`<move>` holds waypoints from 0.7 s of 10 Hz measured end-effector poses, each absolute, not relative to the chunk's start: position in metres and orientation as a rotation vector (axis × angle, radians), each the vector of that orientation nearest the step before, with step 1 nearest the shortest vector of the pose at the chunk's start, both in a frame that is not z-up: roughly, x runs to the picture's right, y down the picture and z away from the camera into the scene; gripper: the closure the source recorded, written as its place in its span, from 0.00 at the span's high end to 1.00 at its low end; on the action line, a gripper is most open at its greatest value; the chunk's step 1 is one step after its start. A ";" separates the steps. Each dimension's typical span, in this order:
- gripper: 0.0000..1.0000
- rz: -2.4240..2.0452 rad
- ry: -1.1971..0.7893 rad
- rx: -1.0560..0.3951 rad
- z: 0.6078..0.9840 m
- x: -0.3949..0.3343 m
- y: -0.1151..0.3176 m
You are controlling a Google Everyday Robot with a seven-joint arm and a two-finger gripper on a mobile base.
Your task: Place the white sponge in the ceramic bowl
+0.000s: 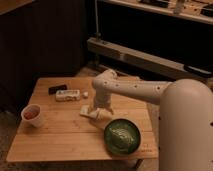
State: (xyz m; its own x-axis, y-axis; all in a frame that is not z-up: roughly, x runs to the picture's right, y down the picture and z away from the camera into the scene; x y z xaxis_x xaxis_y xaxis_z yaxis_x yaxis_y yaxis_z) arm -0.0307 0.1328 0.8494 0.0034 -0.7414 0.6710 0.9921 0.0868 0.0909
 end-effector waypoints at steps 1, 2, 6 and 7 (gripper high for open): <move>0.80 -1.440 -0.662 -0.477 0.851 -0.030 0.132; 0.80 -1.437 -0.663 -0.477 0.852 -0.029 0.132; 0.80 -1.448 -0.661 -0.480 0.855 -0.028 0.131; 0.80 -1.493 -0.646 -0.498 0.855 -0.028 0.128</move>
